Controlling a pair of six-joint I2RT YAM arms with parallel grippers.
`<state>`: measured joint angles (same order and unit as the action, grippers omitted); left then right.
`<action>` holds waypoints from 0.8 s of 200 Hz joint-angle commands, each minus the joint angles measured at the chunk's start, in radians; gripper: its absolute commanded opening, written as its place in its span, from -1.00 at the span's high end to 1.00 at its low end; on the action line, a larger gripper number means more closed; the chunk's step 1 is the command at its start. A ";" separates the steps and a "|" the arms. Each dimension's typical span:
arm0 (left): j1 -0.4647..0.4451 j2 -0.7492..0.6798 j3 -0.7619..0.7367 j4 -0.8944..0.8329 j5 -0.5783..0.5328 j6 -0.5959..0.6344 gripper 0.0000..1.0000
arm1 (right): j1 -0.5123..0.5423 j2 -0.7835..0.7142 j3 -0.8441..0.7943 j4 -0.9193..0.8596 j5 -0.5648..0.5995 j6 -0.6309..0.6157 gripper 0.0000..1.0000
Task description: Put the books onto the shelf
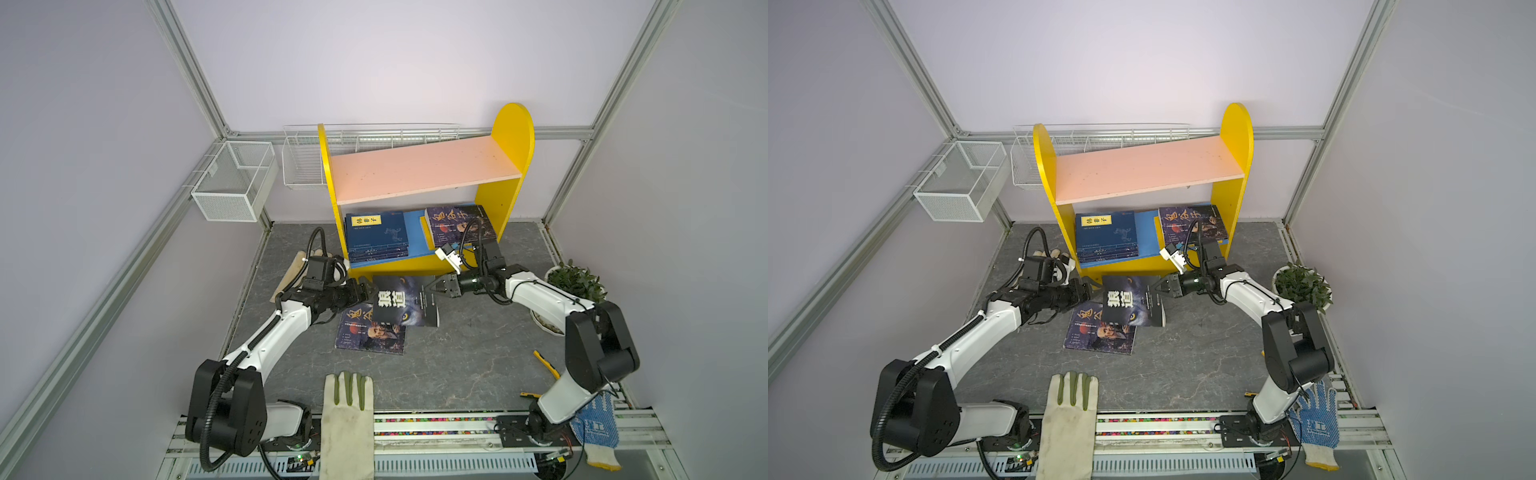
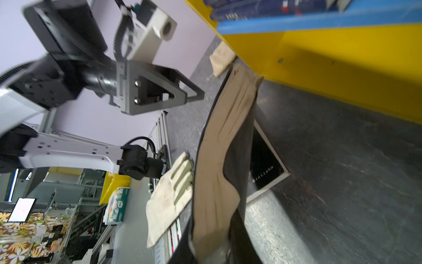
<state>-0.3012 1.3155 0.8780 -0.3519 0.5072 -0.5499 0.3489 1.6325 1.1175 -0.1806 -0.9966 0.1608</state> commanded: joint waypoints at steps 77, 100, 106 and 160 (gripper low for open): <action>0.014 -0.003 -0.113 0.432 0.457 -0.143 -0.95 | -0.098 -0.279 -0.043 0.211 -0.221 0.192 0.86; 0.013 0.032 -0.128 0.582 0.535 -0.232 -0.88 | -0.103 -0.292 -0.033 0.231 -0.218 0.213 0.86; 0.014 0.039 -0.133 0.620 0.548 -0.255 -0.85 | -0.103 -0.292 -0.032 0.245 -0.219 0.224 0.86; 0.010 0.041 -0.161 0.835 0.599 -0.394 0.52 | -0.121 -0.270 -0.031 0.291 -0.165 0.261 0.86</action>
<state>-0.2924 1.3624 0.7319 0.3157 1.0470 -0.8513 0.2436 1.3670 1.0603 0.0280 -1.1568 0.4004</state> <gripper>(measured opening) 0.423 0.171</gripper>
